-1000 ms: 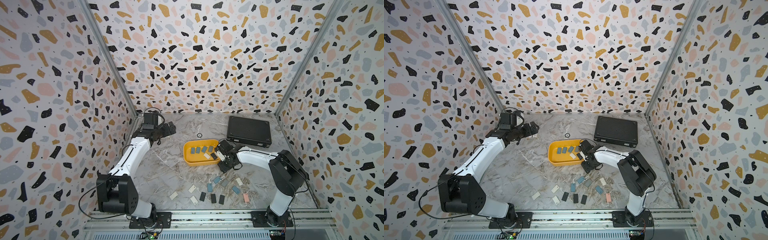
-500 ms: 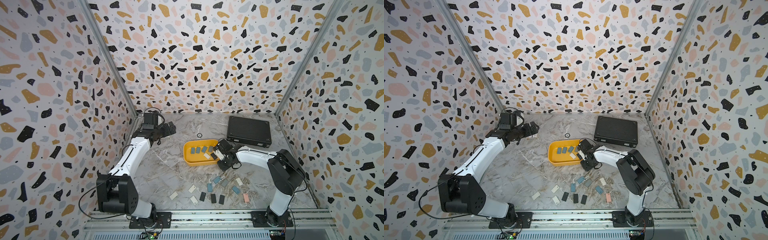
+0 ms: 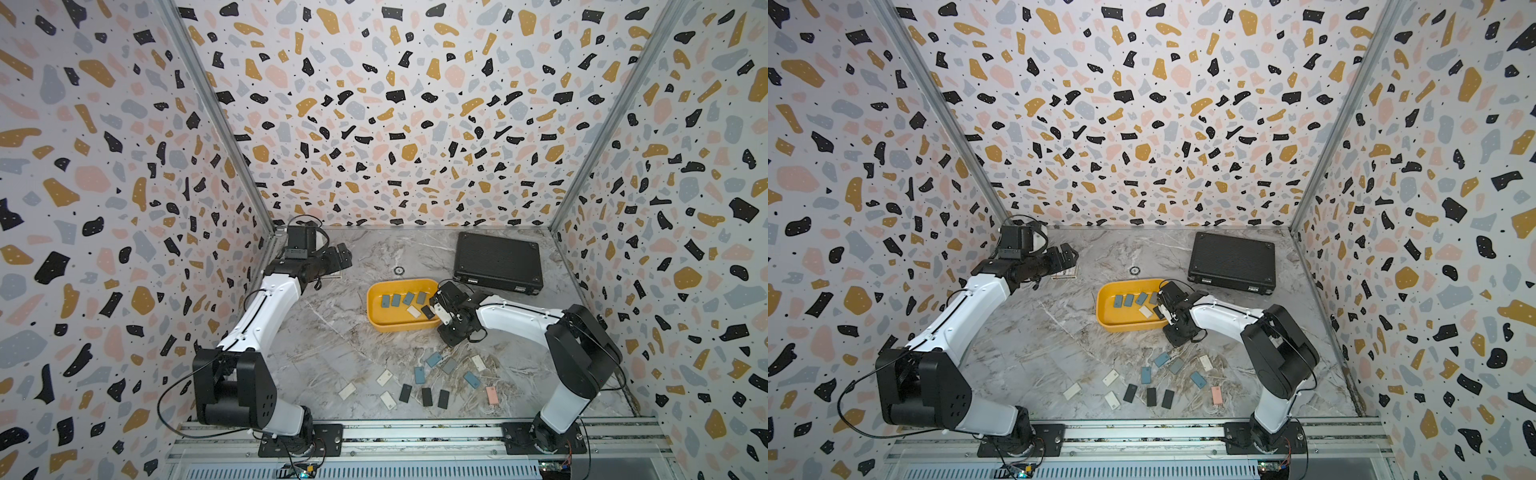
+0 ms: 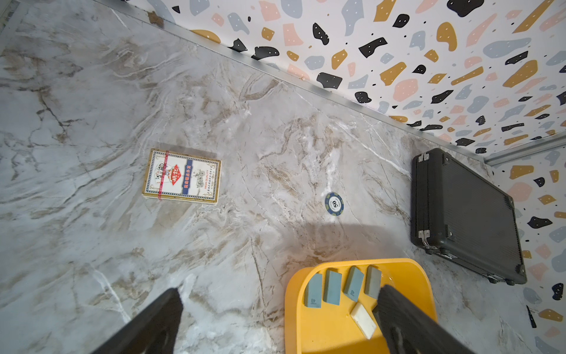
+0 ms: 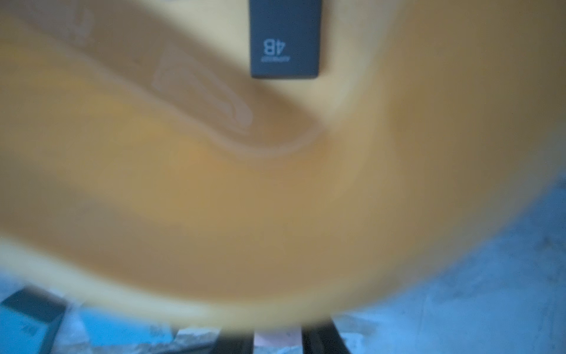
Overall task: Put the eraser in the storage box
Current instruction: Pick up the eraser from the center of the board, then place the eraser in the storage box.
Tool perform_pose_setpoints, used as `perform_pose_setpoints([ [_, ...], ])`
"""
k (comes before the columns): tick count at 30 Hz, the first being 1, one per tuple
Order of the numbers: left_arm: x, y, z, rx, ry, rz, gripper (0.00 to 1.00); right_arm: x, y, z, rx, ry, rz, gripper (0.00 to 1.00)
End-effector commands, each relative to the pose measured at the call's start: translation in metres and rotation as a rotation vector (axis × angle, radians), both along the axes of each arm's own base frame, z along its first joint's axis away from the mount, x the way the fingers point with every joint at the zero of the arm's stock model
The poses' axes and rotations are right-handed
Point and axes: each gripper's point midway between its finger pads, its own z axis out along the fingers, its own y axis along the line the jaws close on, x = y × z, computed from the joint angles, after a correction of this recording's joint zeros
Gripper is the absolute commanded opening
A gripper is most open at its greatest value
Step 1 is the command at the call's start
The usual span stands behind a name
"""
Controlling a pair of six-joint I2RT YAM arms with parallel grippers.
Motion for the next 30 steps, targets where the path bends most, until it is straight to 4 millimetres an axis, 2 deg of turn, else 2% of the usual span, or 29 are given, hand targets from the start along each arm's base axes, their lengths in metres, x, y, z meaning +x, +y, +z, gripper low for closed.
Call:
perform_pose_setpoints([
  [1,0.003,0.003,0.015,-0.001,-0.055,0.003,0.99,-0.004,-0.004,0.047,0.025,-0.057,-0.007,0.25],
  [6,0.005,0.004,0.017,0.008,-0.052,0.007,1.0,0.005,0.002,0.083,0.072,-0.123,-0.022,0.24],
  [11,0.009,0.004,0.02,0.011,-0.052,0.004,1.0,0.027,0.023,0.097,0.087,-0.148,-0.001,0.24],
  [15,0.013,0.002,0.021,-0.001,-0.042,-0.001,0.99,0.054,0.049,0.104,0.105,-0.176,0.016,0.24],
  [18,0.015,0.0,0.025,-0.008,-0.043,-0.006,1.0,0.072,0.066,0.101,0.104,-0.174,0.027,0.24],
  [22,0.015,0.002,0.03,-0.001,-0.051,0.003,0.99,0.09,0.088,0.088,0.117,-0.156,0.035,0.24],
  [30,0.012,0.002,0.03,-0.011,-0.049,0.012,1.0,0.118,0.126,0.066,0.157,-0.141,0.029,0.23],
])
